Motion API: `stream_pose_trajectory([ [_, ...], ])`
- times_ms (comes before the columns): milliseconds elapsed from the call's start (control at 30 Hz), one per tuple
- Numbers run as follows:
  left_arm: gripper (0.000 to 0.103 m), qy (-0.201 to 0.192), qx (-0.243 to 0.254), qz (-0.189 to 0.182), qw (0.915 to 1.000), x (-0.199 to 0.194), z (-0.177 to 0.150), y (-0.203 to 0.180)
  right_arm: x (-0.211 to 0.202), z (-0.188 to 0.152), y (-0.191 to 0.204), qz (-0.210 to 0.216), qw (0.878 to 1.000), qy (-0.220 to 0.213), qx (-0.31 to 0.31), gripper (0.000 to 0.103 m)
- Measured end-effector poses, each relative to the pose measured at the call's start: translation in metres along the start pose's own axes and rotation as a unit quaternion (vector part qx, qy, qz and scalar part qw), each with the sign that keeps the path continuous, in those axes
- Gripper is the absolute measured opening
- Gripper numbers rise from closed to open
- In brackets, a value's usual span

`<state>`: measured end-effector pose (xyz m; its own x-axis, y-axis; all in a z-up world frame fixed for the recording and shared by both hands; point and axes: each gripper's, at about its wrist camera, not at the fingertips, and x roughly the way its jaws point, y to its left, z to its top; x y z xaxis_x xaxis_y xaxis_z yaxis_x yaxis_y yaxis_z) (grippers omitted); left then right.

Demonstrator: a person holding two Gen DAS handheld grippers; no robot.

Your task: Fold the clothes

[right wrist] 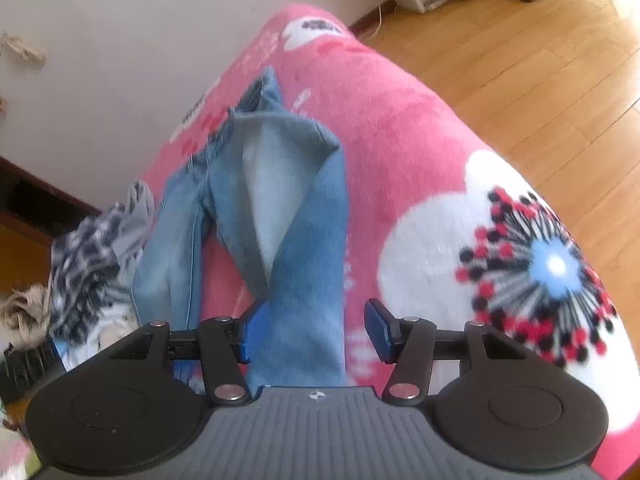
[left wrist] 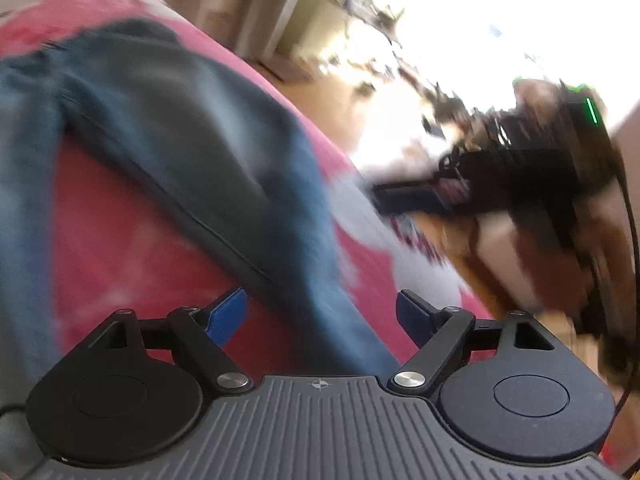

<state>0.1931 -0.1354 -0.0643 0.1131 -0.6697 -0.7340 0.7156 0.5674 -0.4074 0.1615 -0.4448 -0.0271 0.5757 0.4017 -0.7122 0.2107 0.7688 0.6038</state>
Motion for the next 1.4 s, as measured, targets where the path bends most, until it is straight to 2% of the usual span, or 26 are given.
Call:
stream_pose_trajectory([
  [33,0.06,0.01,-0.002,0.011,0.9999,0.005,-0.004,-0.004,0.005,0.003,-0.002,-0.002,1.0,-0.006,0.0,0.056],
  [67,0.042,0.019,-0.005,0.023,0.9995,0.01,-0.009,-0.007,0.01,0.005,-0.005,-0.007,1.0,-0.011,-0.001,0.056],
  [100,0.03,0.02,-0.012,0.033,0.9992,0.011,-0.013,-0.009,0.016,0.008,-0.009,-0.01,1.0,-0.016,0.0,0.056],
  [167,0.012,0.006,-0.015,0.03,0.9994,0.003,-0.018,-0.009,0.03,0.015,-0.013,-0.011,1.0,-0.024,0.006,0.056],
  [200,0.009,-0.002,-0.013,0.028,0.9995,-0.003,-0.019,-0.009,0.038,0.019,-0.014,-0.009,1.0,-0.026,0.005,0.055],
  [233,0.008,-0.01,-0.011,0.026,0.9996,-0.009,-0.021,-0.01,0.044,0.022,-0.015,-0.005,1.0,-0.03,0.006,0.055],
  [300,0.006,-0.022,-0.004,0.018,0.9996,-0.02,-0.025,-0.011,0.054,0.028,-0.016,0.012,0.999,-0.037,0.006,0.041],
  [333,0.005,-0.026,-0.001,0.014,0.9996,-0.025,-0.028,-0.012,0.058,0.03,-0.014,0.022,0.999,-0.037,-0.002,0.027],
  [367,0.005,-0.028,0.003,0.011,0.9995,-0.029,-0.031,-0.016,0.061,0.031,-0.009,0.026,0.999,-0.036,-0.014,0.018],
  [433,0.005,-0.03,0.018,0.0,0.9994,-0.036,-0.038,-0.022,0.064,0.03,0.004,0.046,0.997,-0.035,-0.051,0.011],
  [533,0.005,-0.03,0.054,-0.009,0.9981,-0.043,-0.05,-0.026,0.064,0.017,0.038,0.076,0.984,-0.03,-0.161,0.01],
  [600,0.005,-0.022,0.068,-0.009,0.9974,-0.038,-0.053,-0.027,0.07,0.002,0.061,0.084,0.965,-0.011,-0.25,0.01],
  [700,0.006,-0.011,0.062,-0.01,0.9979,-0.031,-0.049,-0.024,0.087,-0.015,0.083,0.042,0.934,0.021,-0.355,0.018],
  [767,0.007,-0.011,0.048,-0.017,0.9987,-0.03,-0.047,-0.018,0.09,-0.017,0.087,0.012,0.92,0.028,-0.392,0.025],
  [800,0.008,-0.012,0.041,-0.021,0.9989,-0.029,-0.045,-0.015,0.084,-0.012,0.083,0.009,0.922,0.022,-0.387,0.028],
  [867,0.008,-0.014,0.035,-0.028,0.9989,-0.027,-0.045,-0.012,0.069,0.005,0.068,0.019,0.938,0.0,-0.347,0.047],
  [967,0.01,-0.013,0.024,-0.036,0.999,-0.018,-0.046,-0.007,0.052,0.046,0.036,0.05,0.971,-0.042,-0.231,0.055],
  [1067,0.013,-0.009,0.022,-0.045,0.9987,-0.012,-0.044,-0.008,0.073,0.091,0.014,0.043,0.989,-0.058,-0.127,0.056],
  [1167,0.017,-0.004,0.022,-0.054,0.9983,-0.008,-0.041,-0.008,0.117,0.131,0.0,0.038,0.995,-0.049,-0.073,0.056],
  [1233,0.018,-0.002,0.018,-0.06,0.998,-0.005,-0.042,-0.006,0.149,0.152,-0.002,0.033,0.997,-0.038,-0.06,0.056],
  [1367,0.023,0.004,-0.002,-0.071,0.9975,0.002,-0.041,-0.005,0.189,0.171,0.01,0.024,0.995,-0.017,-0.1,0.056],
  [1400,0.025,0.006,-0.007,-0.074,0.9972,0.003,-0.04,-0.005,0.194,0.173,0.015,0.023,0.993,-0.014,-0.116,0.053],
])
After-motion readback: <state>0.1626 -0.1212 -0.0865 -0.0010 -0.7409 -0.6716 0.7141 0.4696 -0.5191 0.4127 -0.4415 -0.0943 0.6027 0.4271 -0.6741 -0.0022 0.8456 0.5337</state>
